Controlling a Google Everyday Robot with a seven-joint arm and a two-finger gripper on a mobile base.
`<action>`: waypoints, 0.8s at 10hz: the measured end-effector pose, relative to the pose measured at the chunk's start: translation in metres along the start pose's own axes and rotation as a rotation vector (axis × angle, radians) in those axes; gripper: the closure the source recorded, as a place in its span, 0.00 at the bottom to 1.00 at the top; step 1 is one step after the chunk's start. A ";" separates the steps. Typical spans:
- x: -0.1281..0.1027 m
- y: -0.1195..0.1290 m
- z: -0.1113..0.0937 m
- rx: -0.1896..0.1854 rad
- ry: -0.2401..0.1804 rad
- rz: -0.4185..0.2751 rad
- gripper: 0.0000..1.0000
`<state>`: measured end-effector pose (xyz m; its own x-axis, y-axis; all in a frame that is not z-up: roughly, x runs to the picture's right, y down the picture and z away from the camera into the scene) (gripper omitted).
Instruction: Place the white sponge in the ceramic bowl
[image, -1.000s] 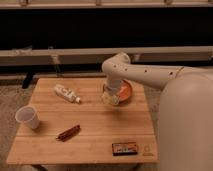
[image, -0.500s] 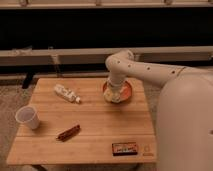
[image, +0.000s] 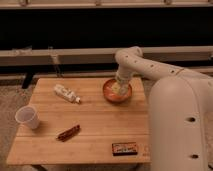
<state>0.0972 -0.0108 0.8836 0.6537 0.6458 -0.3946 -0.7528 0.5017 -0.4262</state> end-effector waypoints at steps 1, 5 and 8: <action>-0.005 -0.007 0.001 0.010 -0.005 0.007 0.96; -0.014 -0.020 0.004 0.009 -0.007 -0.002 0.52; -0.015 -0.018 0.005 0.015 -0.014 -0.003 0.23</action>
<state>0.1008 -0.0268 0.9014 0.6546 0.6522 -0.3823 -0.7523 0.5116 -0.4151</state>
